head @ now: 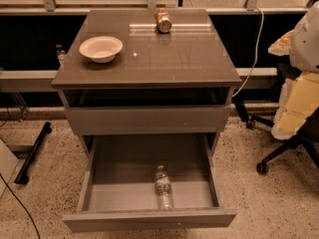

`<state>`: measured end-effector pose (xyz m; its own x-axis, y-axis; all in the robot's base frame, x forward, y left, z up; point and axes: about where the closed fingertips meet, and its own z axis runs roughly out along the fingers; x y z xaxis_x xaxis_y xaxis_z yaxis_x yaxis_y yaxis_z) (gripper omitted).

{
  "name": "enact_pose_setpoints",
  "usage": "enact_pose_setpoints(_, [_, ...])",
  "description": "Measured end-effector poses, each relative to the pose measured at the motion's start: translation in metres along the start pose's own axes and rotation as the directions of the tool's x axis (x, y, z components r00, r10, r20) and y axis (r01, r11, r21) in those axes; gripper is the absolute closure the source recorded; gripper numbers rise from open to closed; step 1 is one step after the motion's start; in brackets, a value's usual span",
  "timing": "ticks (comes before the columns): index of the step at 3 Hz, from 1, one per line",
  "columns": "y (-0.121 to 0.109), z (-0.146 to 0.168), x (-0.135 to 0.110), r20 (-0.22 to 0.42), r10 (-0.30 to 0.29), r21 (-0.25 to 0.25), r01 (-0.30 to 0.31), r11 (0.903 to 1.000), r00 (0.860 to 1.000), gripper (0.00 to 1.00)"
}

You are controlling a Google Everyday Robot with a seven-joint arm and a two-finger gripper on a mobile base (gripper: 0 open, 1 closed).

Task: Pick water bottle from middle drawer and place on counter

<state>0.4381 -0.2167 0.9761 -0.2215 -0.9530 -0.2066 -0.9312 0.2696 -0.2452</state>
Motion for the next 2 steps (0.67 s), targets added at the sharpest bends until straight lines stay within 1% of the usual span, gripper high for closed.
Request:
enact_pose_setpoints(1, [0.000,0.000,0.000,0.000,0.000,0.000,0.000,1.0000,1.000,0.00])
enact_pose_setpoints(2, [0.000,0.018,-0.008,0.028,0.048,-0.028,-0.047,0.9985,0.998,0.00])
